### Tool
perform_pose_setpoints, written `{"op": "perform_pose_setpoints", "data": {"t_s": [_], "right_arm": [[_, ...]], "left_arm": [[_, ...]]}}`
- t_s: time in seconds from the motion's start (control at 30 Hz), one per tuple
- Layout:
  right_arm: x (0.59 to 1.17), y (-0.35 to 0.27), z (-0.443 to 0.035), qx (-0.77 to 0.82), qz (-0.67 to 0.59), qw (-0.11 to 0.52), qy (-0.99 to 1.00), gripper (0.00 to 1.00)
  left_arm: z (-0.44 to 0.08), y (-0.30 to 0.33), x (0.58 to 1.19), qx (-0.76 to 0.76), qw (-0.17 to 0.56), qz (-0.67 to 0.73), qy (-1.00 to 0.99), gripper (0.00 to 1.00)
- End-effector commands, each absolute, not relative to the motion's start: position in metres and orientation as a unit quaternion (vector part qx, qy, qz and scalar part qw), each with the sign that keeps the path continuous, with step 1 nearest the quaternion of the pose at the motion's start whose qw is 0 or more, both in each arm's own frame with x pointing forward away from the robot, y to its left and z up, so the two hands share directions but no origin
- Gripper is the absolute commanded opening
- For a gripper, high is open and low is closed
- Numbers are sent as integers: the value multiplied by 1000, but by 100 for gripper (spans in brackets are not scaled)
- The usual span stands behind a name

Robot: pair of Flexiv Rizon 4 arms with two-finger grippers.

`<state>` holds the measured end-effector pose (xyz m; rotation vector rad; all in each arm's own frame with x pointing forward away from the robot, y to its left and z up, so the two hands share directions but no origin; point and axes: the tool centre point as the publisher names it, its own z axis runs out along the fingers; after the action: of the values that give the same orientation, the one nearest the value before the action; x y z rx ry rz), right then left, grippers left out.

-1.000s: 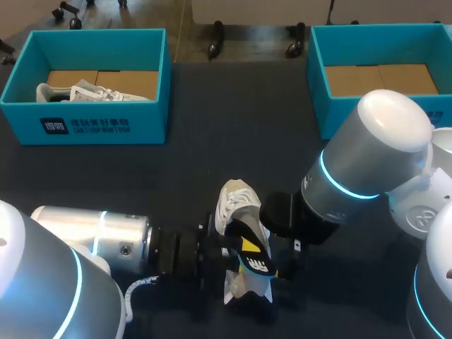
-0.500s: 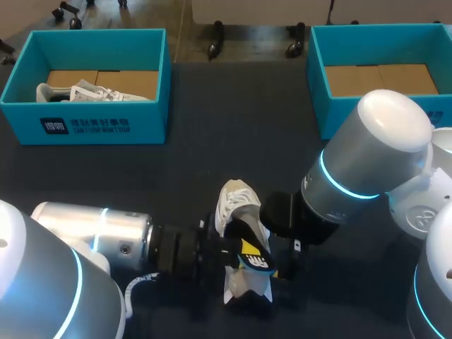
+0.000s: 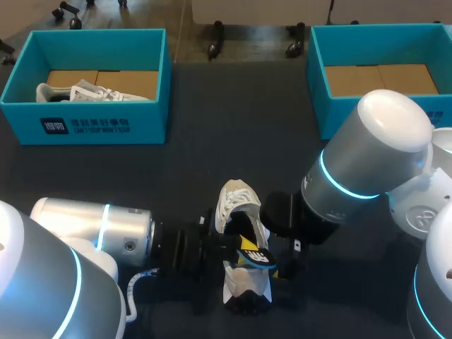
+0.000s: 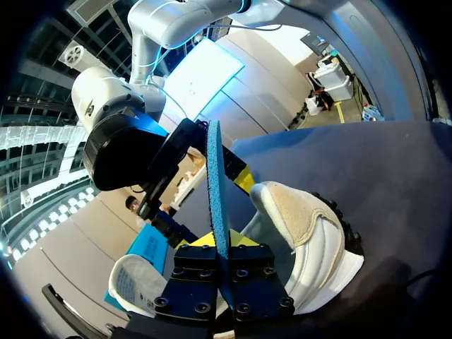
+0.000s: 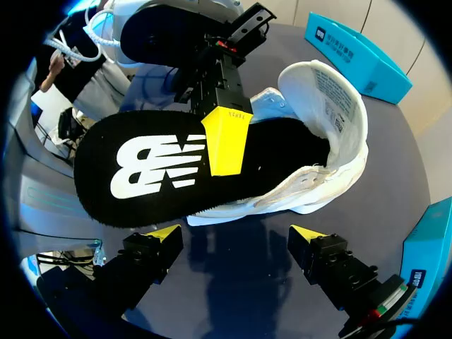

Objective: Take the shoe out of the shoebox, open the shoe tongue, remove and reinsert the insole, then place the shoe into the shoebox

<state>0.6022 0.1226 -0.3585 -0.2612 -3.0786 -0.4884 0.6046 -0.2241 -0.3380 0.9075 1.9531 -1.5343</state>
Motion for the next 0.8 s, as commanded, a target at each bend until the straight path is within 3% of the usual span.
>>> {"op": "perform_pose_setpoints", "data": {"t_s": [0.03, 0.4, 0.47, 0.57, 0.6, 0.8], "right_arm": [[601, 122, -360, -83, -158, 5, -984, 100], [601, 122, -360, -83, -158, 5, -984, 100], [601, 122, -360, -83, -158, 5, -984, 100], [601, 122, -360, -83, -158, 5, -984, 100], [601, 122, -360, -83, -158, 5, -984, 100], [601, 122, -360, -83, -158, 5, -984, 100]], "left_arm": [[-337, -224, 606, 333, 244, -572, 708, 0], [-329, -224, 595, 347, 237, -583, 695, 0], [-330, -223, 594, 349, 237, -581, 696, 6], [-332, -222, 593, 356, 241, -576, 695, 5], [-332, -222, 593, 361, 247, -572, 693, 0], [-335, -222, 591, 384, 275, -553, 686, 0]]}}
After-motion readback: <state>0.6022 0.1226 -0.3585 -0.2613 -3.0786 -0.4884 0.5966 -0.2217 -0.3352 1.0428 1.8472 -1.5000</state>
